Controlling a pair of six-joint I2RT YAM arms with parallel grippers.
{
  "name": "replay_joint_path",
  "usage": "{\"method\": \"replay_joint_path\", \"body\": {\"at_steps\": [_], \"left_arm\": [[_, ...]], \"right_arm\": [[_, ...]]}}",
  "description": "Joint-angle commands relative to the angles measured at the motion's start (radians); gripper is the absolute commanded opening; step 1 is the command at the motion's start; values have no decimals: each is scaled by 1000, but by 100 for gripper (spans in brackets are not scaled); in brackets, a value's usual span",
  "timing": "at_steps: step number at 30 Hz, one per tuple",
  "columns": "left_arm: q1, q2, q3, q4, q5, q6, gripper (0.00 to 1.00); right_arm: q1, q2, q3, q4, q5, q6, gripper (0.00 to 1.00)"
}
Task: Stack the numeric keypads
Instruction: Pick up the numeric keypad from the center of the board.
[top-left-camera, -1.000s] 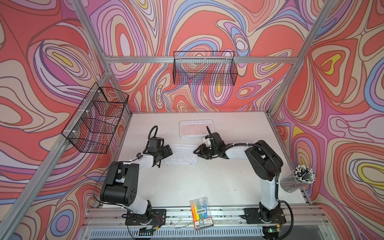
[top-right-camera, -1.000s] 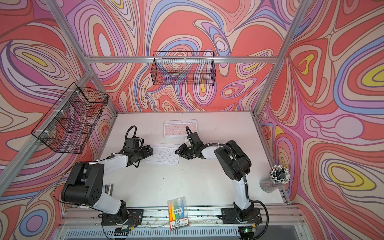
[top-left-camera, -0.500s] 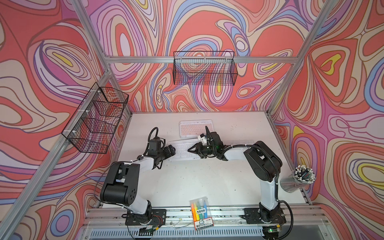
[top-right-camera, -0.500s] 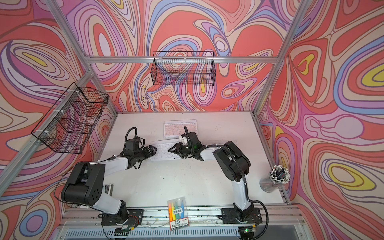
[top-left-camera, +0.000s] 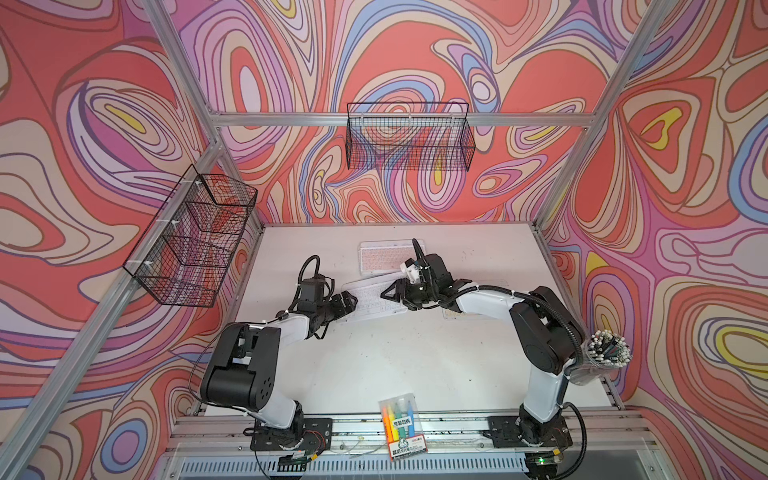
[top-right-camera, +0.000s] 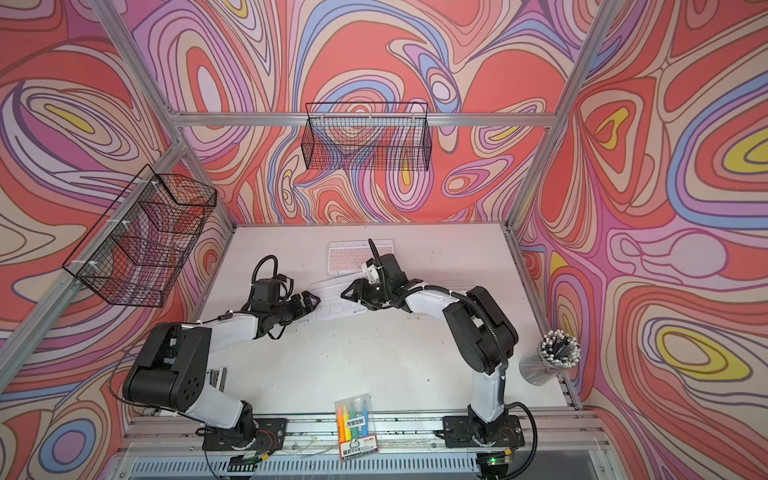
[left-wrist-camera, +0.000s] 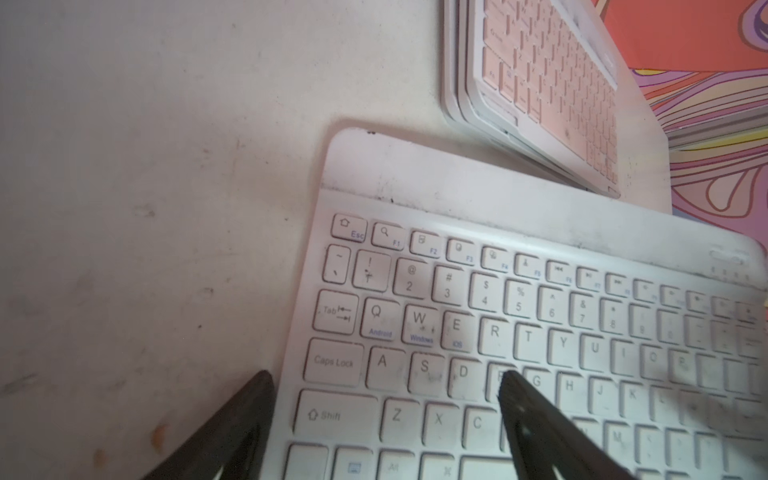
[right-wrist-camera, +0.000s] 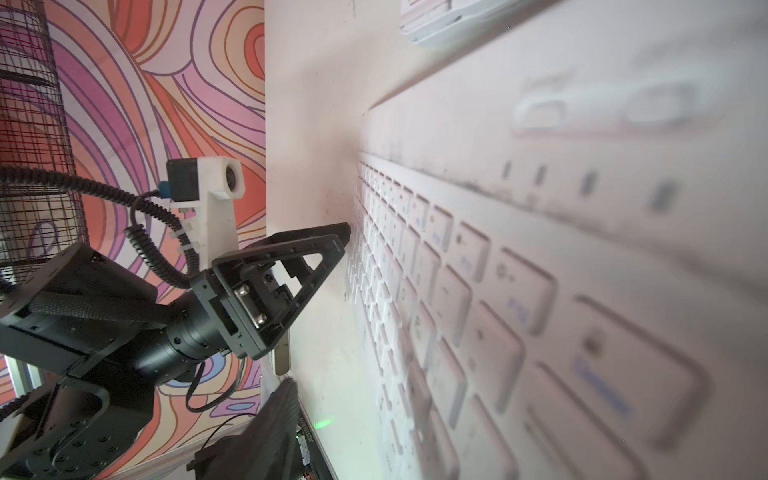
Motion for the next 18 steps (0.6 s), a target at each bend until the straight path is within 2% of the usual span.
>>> {"method": "replay_joint_path", "body": {"at_steps": [1,8,12,15,17,18], "left_arm": [[-13,56,-49,-187,25,-34,88],[-13,53,-44,-197,22,-31,88],[-13,48,-42,-199,18,-31,88],[-13,44,-42,-201,16,-31,88],[-13,42,-40,-204,16,-33,88],[-13,41,-39,-205,15,-31,88]], "right_arm": [[-12,-36,14,-43,20,-40,58],[-42,-78,-4,-60,23,-47,52],[-48,-85,-4,-65,20,-49,42],[-49,-75,-4,-63,13,-43,38],[-51,-64,-2,-54,3,-38,26],[-53,-57,0,-50,-2,-34,11]]}}
